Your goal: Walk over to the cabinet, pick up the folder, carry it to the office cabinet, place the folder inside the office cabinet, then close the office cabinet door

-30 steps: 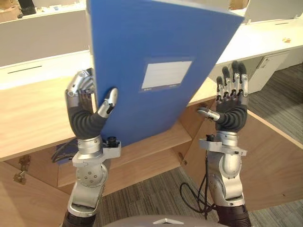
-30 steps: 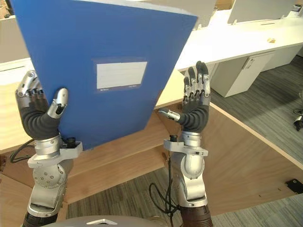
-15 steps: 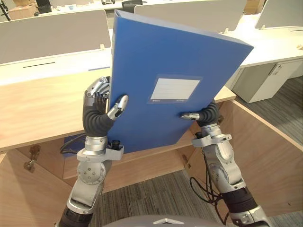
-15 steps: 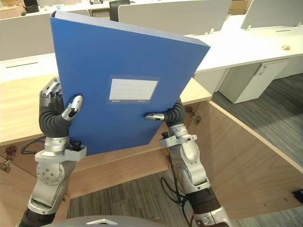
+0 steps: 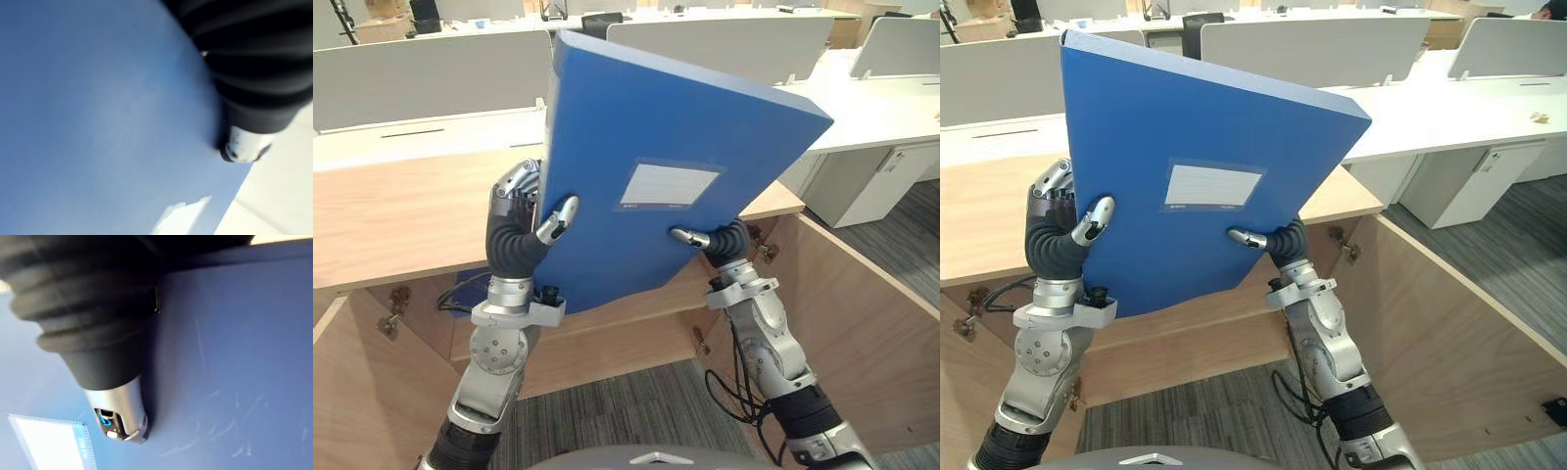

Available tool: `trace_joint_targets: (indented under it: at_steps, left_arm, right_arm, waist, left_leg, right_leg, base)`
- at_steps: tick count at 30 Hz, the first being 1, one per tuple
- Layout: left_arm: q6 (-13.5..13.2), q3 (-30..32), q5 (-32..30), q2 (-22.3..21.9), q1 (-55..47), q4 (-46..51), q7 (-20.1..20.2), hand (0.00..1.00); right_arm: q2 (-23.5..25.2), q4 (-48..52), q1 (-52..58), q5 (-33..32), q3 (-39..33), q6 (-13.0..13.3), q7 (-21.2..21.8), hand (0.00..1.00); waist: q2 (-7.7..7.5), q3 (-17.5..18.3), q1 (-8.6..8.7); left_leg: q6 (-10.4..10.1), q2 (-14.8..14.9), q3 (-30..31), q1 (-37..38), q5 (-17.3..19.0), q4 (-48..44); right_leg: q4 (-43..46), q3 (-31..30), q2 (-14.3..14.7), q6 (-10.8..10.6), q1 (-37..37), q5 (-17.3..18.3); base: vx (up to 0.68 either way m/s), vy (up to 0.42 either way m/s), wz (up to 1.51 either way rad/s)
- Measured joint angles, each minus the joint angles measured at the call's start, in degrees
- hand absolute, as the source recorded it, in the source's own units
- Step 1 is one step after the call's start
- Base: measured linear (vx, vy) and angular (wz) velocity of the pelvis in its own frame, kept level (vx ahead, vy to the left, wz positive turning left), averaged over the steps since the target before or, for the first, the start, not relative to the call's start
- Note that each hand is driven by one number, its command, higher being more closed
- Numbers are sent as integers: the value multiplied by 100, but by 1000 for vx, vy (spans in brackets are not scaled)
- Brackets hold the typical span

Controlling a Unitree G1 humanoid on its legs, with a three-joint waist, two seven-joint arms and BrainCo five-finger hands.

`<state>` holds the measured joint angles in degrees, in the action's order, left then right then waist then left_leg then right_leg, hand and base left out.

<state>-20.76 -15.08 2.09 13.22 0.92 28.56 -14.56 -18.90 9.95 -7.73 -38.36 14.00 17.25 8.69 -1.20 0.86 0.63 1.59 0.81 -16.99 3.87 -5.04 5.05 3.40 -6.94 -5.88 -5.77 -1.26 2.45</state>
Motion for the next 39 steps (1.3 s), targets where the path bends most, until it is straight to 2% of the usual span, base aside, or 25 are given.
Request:
trace_joint_targets:
  at_steps: [5, 9, 13, 17, 21, 30, 33, 39]
  left_arm:
    - [-57, 253, -120, -178, -286, -9, -18, 0]
    - [-60, 519, -148, -353, -836, -95, -35, 0]
    - [-56, 1108, -292, -633, -1304, -403, -177, 0]
    - [38, 1704, -219, -900, -1799, -794, -248, 0]
    - [177, 1945, -219, -1002, -1918, -1220, -218, 0]
    - [653, 2225, -212, -1168, -2243, -3243, 41, 0]
    - [859, 2231, -205, -1171, -2241, -4160, 164, 0]
    - [1051, 2262, -215, -1128, -2066, -5672, 388, 0]
  right_arm:
    - [485, 36, 289, 312, -114, 15, -55, 100]
    - [822, 46, 516, 502, -130, 15, -75, 100]
    - [1159, 135, 778, 516, -390, 15, -173, 100]
    - [1267, 390, 944, 519, -800, 54, -191, 100]
    - [1300, 396, 946, 639, -1011, 61, -306, 100]
    - [1446, 398, 1010, 992, -1123, 62, -470, 100]
    - [1493, 399, 1012, 1183, -1003, 62, -625, 100]
    - [1472, 386, 1042, 1492, -556, 62, -632, 100]
  waist:
    - [-47, 42, 62]
    - [-37, 73, 24]
    - [-44, 77, 2]
    - [-31, 81, -29]
    - [-24, 78, -57]
    - [-3, 18, -81]
    - [-17, -60, -80]
    - [-33, -91, -79]
  left_leg:
    - [-47, -1, 140, -86, -9, 0]
    - [-48, 3, 158, -85, -9, 0]
    - [-54, -5, 298, -100, -13, 0]
    - [-61, -14, 401, -140, -23, 0]
    - [-66, -14, 466, -153, -30, 0]
    - [-74, -9, 595, -174, -27, 0]
    - [-84, -6, 595, -178, -17, 0]
    - [-117, 13, 578, -205, 17, 0]
  right_leg:
    - [-14, 142, -8, 5, 0, -4]
    - [-25, 161, -7, 8, -20, -6]
    - [-47, 305, -24, 3, -91, 6]
    - [-82, 422, -39, 5, -121, 13]
    - [-85, 490, -42, 4, -148, 32]
    - [-80, 628, -53, 11, -193, 102]
    - [-80, 629, -52, 14, -189, 114]
    - [-81, 600, -50, 25, -154, 130]
  base:
    - [-28, -2, 14]
    - [-3, -3, 3]
    - [4, -5, 17]
    - [9, -4, 13]
    - [6, -5, 11]
    - [10, -3, 7]
    - [0, 0, 0]
    - [5, -1, -1]
